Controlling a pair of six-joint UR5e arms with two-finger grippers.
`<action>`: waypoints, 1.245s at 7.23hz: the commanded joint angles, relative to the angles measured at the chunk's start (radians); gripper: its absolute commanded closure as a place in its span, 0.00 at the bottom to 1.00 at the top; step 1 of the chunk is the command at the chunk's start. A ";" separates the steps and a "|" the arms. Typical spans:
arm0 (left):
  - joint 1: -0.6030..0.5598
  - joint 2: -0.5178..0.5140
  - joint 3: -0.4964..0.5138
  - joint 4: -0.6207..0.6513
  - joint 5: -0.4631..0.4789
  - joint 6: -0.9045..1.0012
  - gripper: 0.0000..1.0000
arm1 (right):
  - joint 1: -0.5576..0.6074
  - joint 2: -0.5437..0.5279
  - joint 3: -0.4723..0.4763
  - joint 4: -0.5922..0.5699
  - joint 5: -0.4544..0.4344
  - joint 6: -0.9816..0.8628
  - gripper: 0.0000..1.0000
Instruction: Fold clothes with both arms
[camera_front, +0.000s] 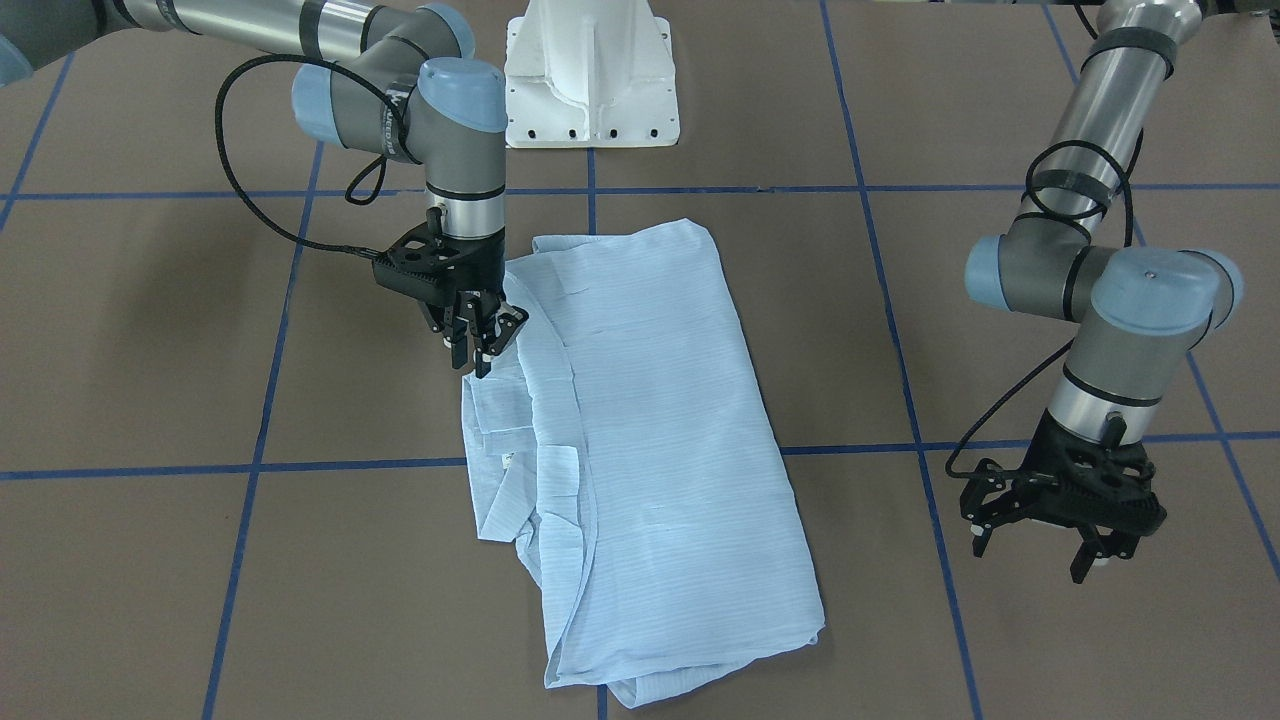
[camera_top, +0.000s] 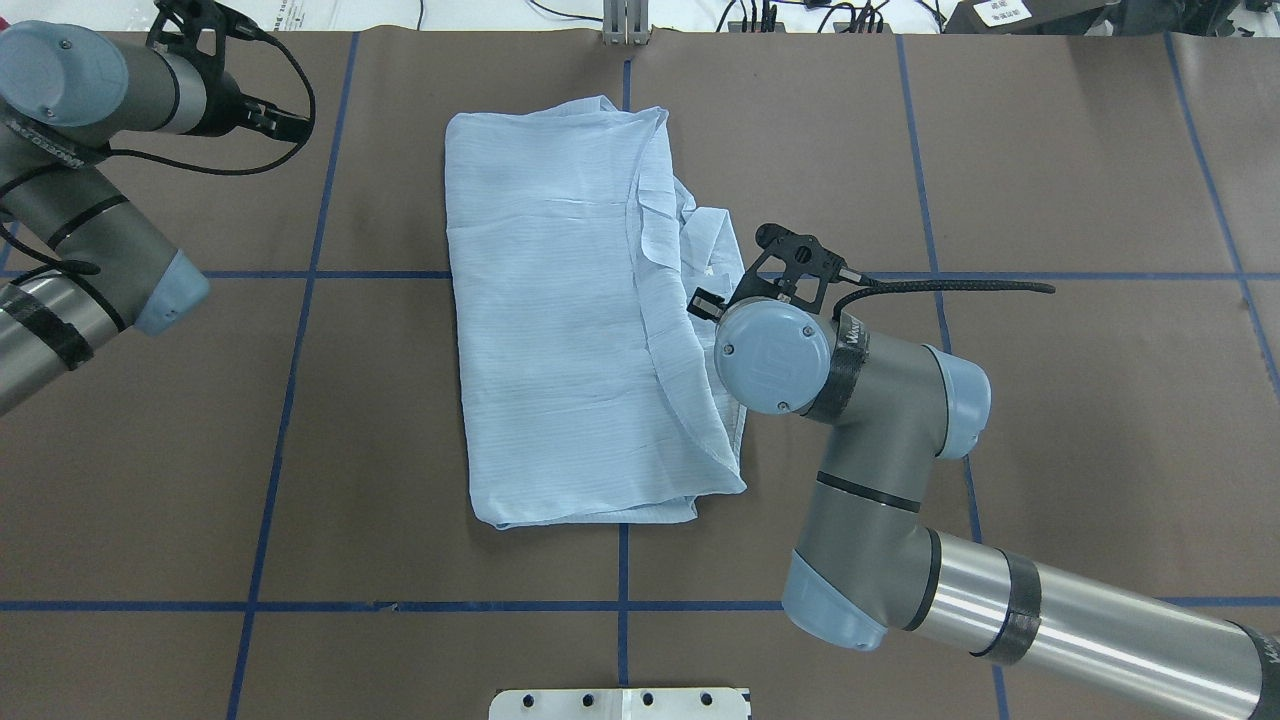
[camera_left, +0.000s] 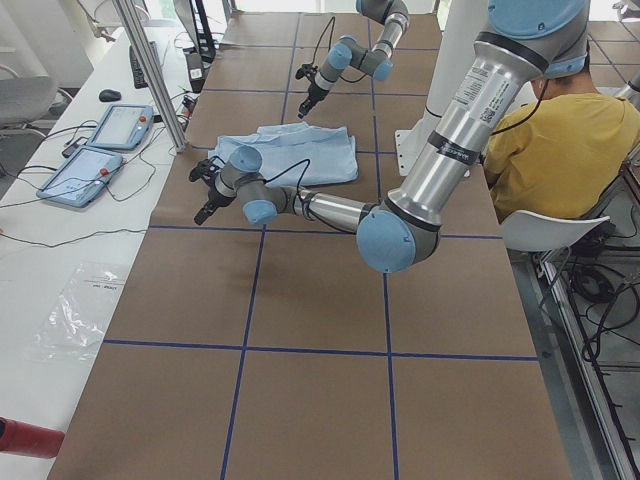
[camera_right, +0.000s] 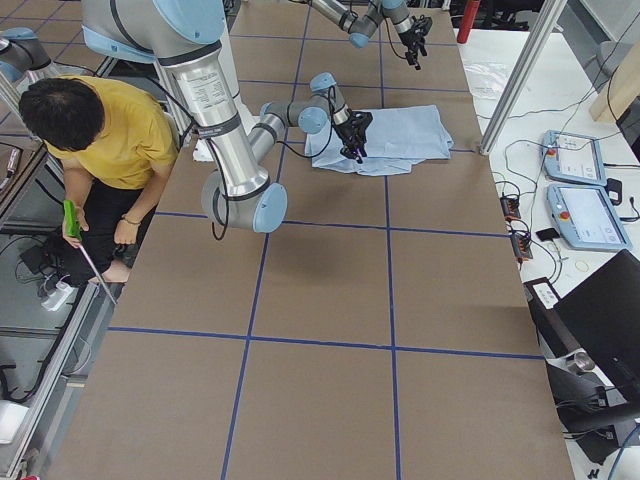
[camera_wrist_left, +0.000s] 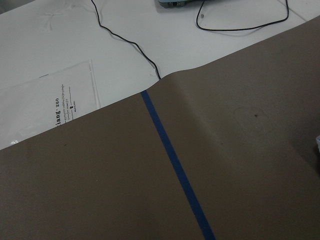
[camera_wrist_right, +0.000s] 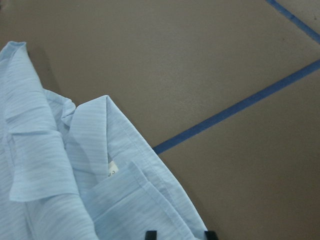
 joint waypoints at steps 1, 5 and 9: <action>0.000 0.001 -0.001 0.000 0.000 0.000 0.00 | -0.003 0.047 0.000 -0.005 0.025 -0.195 0.00; 0.000 0.021 -0.007 0.000 0.000 0.000 0.00 | -0.086 0.202 -0.187 -0.100 0.025 -0.525 0.00; 0.000 0.036 -0.018 0.000 0.000 0.000 0.00 | -0.086 0.203 -0.192 -0.210 0.014 -0.656 0.00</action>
